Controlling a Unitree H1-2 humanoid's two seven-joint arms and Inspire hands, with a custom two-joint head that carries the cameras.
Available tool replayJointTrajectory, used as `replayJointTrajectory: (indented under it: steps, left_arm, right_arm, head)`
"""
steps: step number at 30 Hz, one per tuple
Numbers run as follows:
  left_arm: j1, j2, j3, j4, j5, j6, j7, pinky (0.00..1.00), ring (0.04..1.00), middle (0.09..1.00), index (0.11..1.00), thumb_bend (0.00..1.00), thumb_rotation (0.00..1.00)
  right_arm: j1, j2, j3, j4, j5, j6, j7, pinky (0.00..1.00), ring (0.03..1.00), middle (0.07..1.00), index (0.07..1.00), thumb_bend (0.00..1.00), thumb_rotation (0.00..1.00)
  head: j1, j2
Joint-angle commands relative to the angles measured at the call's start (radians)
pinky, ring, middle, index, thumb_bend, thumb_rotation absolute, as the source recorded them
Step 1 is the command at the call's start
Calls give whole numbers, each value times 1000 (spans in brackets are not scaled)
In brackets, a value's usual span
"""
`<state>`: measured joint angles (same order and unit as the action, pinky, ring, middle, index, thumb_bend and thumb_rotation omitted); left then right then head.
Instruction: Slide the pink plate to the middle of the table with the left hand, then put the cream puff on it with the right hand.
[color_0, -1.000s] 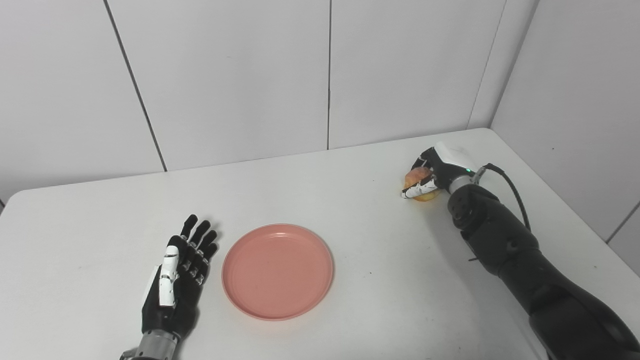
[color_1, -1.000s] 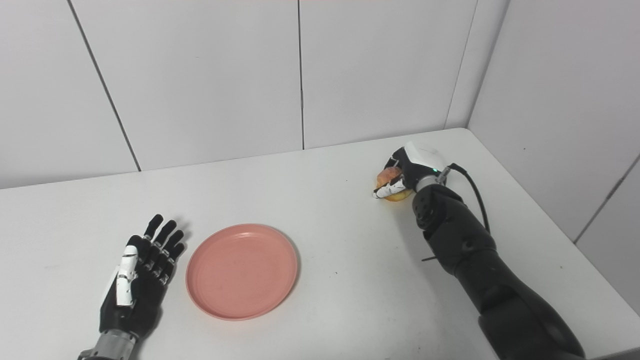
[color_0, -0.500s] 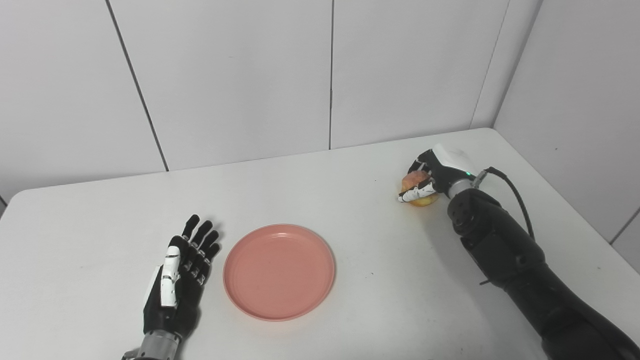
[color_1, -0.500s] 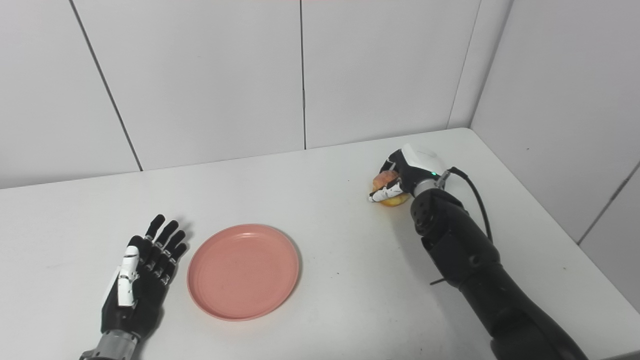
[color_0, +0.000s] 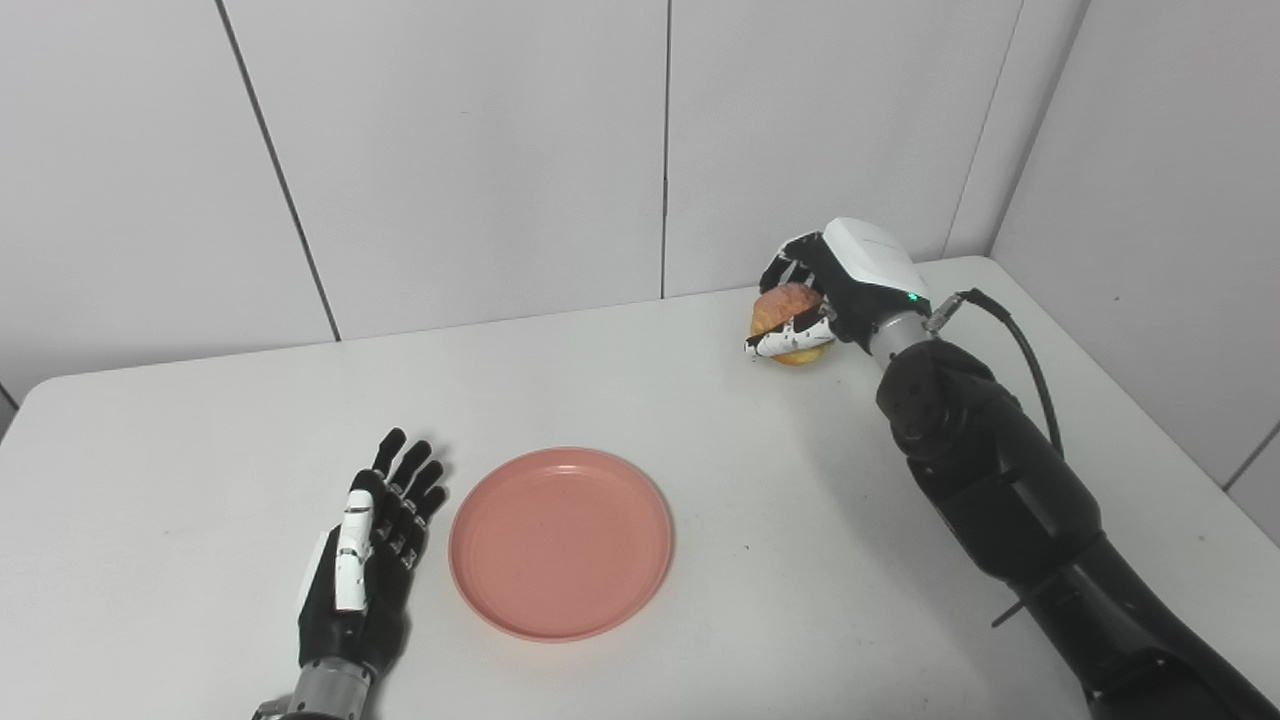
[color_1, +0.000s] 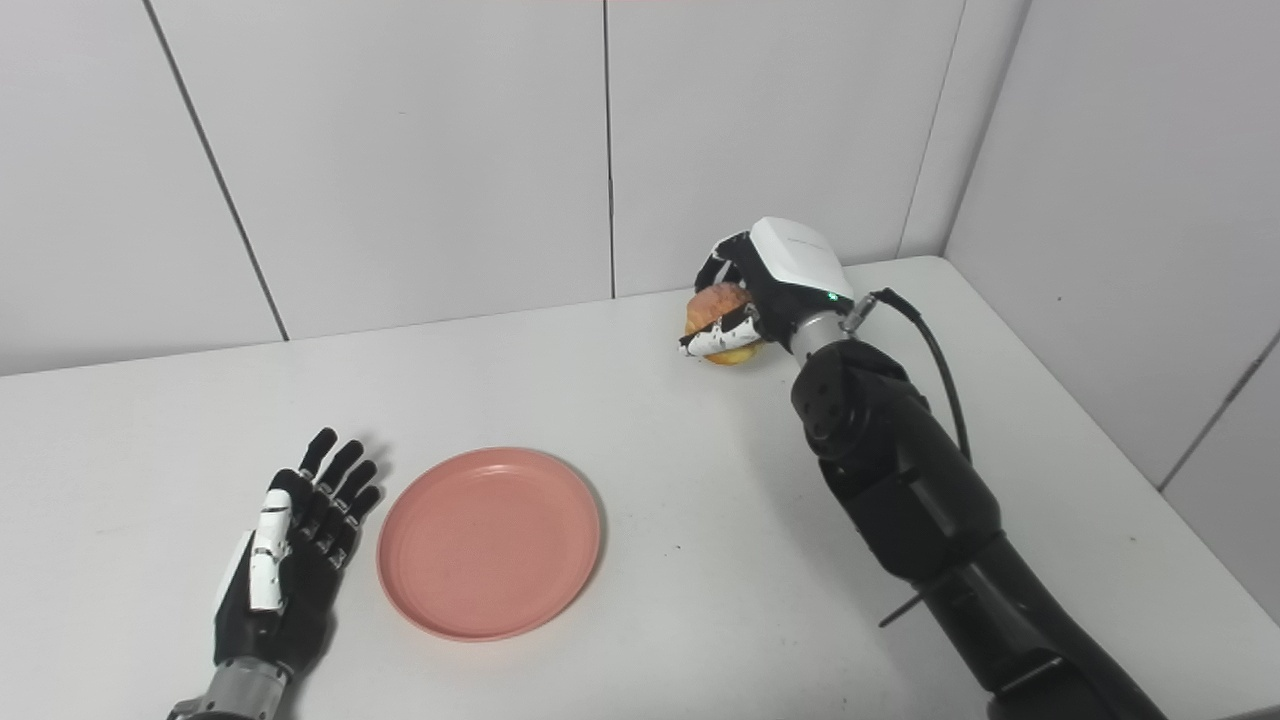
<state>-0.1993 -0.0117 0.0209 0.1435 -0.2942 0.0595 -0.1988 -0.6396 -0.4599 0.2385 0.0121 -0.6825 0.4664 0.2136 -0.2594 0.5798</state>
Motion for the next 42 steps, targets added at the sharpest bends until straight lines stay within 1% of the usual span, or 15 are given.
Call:
replayJointTrajectory:
  steps: [1, 5, 9, 12, 15, 16, 17, 18, 20, 21, 25, 29, 34, 40, 42]
  left_arm:
    - [77, -14, -17, 53, 29, 66, 28, 972, 950, 949, 951, 421, 1000]
    - [78, -31, -20, 51, 47, 69, 45, 966, 948, 947, 947, 417, 1000]
    - [81, -48, -25, 38, 67, 76, 64, 954, 940, 940, 936, 413, 1000]
    - [84, -57, -29, 32, 75, 79, 69, 955, 944, 943, 938, 412, 1000]
    - [86, -70, -33, 19, 85, 86, 83, 951, 942, 940, 933, 408, 1000]
    - [87, -74, -36, 15, 90, 89, 90, 946, 939, 938, 932, 409, 1000]
    - [87, -77, -38, 12, 94, 91, 95, 939, 936, 936, 930, 411, 1000]
    - [87, -81, -41, 9, 102, 92, 102, 937, 935, 935, 930, 411, 1000]
    - [85, -85, -45, 12, 112, 85, 108, 935, 932, 934, 927, 419, 1000]
    - [84, -87, -48, 14, 116, 81, 110, 935, 932, 934, 926, 423, 1000]
    - [80, -100, -56, 16, 144, 70, 131, 926, 924, 931, 924, 438, 1000]
    - [77, -122, -50, 18, 157, 62, 156, 914, 919, 925, 919, 425, 1000]
    - [68, -140, -47, 34, 172, 45, 178, 910, 920, 925, 921, 418, 1000]
    - [68, -156, -49, 25, 180, 47, 186, 916, 923, 927, 926, 405, 1000]
    - [68, -156, -52, 24, 180, 45, 185, 918, 927, 930, 931, 406, 1000]
  right_arm:
    - [-35, 18, -3, -73, -40, 3, 18, 305, 392, 472, 487, 482, 151]
    - [-26, 75, 16, -132, -79, 3, 77, 319, 411, 501, 491, 482, 149]
    - [-15, 112, 53, -170, -81, -2, 112, 408, 514, 596, 494, 481, 151]
    - [-4, 139, 86, -186, -91, -16, 122, 367, 474, 557, 494, 484, 147]
    - [13, 168, 125, -185, -100, -30, 122, 390, 504, 583, 495, 485, 150]
    - [18, 179, 139, -184, -99, -31, 127, 442, 562, 627, 598, 424, 243]
    - [21, 185, 146, -184, -98, -32, 131, 461, 581, 642, 651, 384, 319]
    - [24, 193, 157, -181, -97, -34, 133, 468, 588, 647, 669, 371, 345]
    - [31, 212, 175, -165, -94, -48, 127, 326, 411, 488, 555, 363, 294]
    - [34, 221, 184, -157, -95, -54, 124, 287, 364, 440, 516, 364, 276]
    - [45, 245, 215, -124, -101, -88, 113, 246, 318, 392, 477, 375, 245]
    - [52, 262, 243, -98, -112, -92, 122, 353, 463, 543, 616, 366, 343]
    - [60, 283, 273, -55, -113, -96, 120, 357, 470, 556, 630, 353, 327]
    - [74, 300, 288, 11, -112, -112, 114, 371, 474, 543, 592, 362, 334]
    - [74, 301, 293, 23, -117, -109, 118, 404, 517, 585, 625, 361, 348]
  head:
    - [3, 1]
    - [38, 5]
    - [75, 15]
    - [95, 23]
    - [124, 34]
    - [130, 37]
    - [137, 40]
    - [151, 45]
    - [168, 52]
    - [171, 53]
    - [198, 64]
    - [222, 75]
    - [248, 84]
    - [267, 97]
    - [268, 101]
